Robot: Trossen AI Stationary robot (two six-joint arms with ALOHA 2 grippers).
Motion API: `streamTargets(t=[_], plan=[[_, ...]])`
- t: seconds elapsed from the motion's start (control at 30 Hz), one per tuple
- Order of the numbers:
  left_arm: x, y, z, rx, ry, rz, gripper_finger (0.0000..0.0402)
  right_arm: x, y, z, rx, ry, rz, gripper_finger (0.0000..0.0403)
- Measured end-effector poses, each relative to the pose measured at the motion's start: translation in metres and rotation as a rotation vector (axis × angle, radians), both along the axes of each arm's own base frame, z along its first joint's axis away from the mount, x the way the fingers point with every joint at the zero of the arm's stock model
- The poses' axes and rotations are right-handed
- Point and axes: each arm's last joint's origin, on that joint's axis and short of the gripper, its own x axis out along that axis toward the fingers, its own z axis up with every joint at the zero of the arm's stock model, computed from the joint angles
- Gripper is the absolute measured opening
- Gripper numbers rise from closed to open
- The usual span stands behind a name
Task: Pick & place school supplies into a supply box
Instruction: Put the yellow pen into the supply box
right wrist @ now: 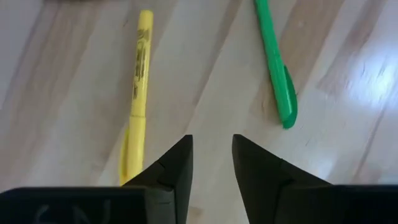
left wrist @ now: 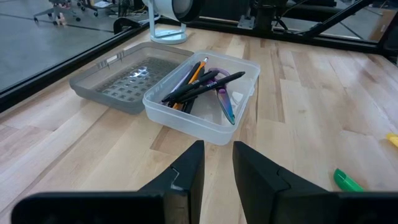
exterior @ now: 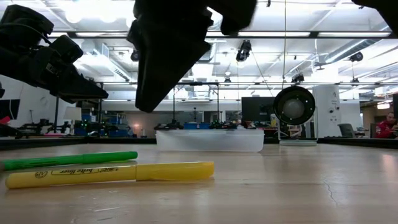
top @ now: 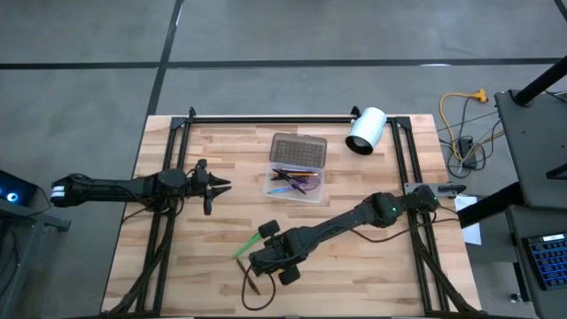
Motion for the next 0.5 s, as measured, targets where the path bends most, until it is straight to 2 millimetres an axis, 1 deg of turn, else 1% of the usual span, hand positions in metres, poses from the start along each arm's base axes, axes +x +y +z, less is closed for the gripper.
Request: streamTargets(t=[0.13, 0.23, 0.37, 0.5], plan=[[0.0, 0.0, 0.0, 0.0, 0.0, 0.0, 0.0069, 0.0, -0.0002, 0.0, 0.063, -0.01, -0.176, 0.0095], [0.0, 0.0, 0.0001, 0.0, 0.0, 0.0, 0.0069, -0.0005, -0.0003, -0.0002, 0.085, -0.009, -0.243, 0.0092], [0.0, 0.0, 0.0001, 0.0, 0.0, 0.0, 0.0069, -0.0024, -0.0003, -0.0009, 0.112, 0.025, -0.25, 0.0088], [0.0, 0.0, 0.0, 0.0, 0.0, 0.0, 0.0069, -0.0034, 0.002, -0.0012, 0.218, 0.09, -0.213, 0.009]])
